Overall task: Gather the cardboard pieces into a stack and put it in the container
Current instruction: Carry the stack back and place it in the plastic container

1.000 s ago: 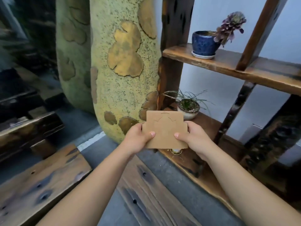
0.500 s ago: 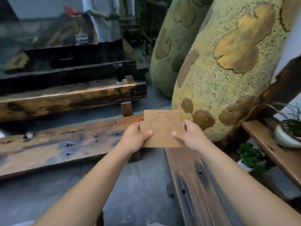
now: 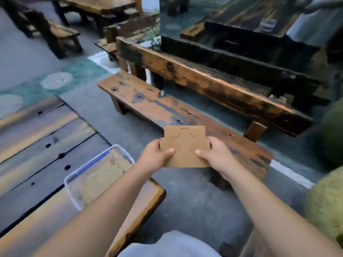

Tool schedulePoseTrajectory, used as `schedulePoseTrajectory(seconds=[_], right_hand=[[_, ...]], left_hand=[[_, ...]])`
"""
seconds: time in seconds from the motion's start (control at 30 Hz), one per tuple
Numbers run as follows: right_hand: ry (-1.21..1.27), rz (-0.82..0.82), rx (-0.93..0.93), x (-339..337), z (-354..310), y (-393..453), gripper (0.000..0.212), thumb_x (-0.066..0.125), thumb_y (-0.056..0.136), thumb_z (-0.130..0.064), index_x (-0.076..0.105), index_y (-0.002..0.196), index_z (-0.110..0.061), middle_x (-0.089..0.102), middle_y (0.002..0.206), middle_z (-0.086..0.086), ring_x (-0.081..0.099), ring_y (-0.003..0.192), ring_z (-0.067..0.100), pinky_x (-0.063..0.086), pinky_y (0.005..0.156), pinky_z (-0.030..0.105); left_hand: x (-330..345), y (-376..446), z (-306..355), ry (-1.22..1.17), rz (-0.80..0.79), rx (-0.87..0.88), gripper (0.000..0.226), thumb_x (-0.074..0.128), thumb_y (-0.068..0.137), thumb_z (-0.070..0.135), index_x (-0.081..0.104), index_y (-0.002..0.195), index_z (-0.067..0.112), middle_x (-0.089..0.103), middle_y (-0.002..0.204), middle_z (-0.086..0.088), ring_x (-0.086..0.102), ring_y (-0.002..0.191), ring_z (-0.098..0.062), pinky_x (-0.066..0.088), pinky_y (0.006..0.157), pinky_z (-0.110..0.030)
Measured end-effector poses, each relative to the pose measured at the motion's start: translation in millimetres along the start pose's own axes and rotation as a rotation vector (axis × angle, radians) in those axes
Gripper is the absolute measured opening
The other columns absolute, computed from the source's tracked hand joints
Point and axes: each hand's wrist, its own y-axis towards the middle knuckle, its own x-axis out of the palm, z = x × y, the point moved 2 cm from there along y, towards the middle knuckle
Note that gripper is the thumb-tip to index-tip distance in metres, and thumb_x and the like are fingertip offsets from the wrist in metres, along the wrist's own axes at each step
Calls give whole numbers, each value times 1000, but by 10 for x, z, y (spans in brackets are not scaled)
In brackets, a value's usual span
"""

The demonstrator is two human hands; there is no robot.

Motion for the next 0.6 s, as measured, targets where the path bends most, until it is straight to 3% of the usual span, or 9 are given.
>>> schedulePoseTrajectory(seconds=[0.07,0.13,0.27,0.5,0.6], right_hand=[[-57,-149,-63,328,-150,138,35,76,79,-23,60,109,-26,67,104,-8,64,92,11,54,79,35],[-105,-271,-113,644,-276,210,42,76,78,-23,58,116,-21,67,109,-4,64,98,17,54,86,42],[-192,-448,-215,1258,-450,198,39,75,78,-24,59,113,-19,67,110,0,63,101,20,54,88,46],[-286,-637,-305,2252,-652,55,36,74,80,-22,58,113,-20,63,100,-6,60,91,13,47,74,27],[-298,-676,-298,2571,-672,35,32,73,82,-19,54,106,-28,57,86,-21,56,76,-3,40,57,8]], left_hand=[[-251,-123,-204,-48,136,-54,21,68,86,24,62,106,21,70,101,1,66,89,-11,51,70,-23],[-456,-306,-412,-112,261,-125,16,68,86,24,62,101,24,71,99,2,67,88,-12,54,75,-30],[-773,-676,-811,-179,435,-233,28,68,86,25,61,113,20,70,107,0,66,95,-16,54,86,-37],[-1233,-1066,-1450,-314,629,-343,28,68,87,14,60,114,17,68,113,-8,65,100,-24,52,92,-41],[-1403,-1095,-1705,-329,654,-390,28,68,87,18,61,113,17,69,109,-5,64,90,-18,54,77,-32]])
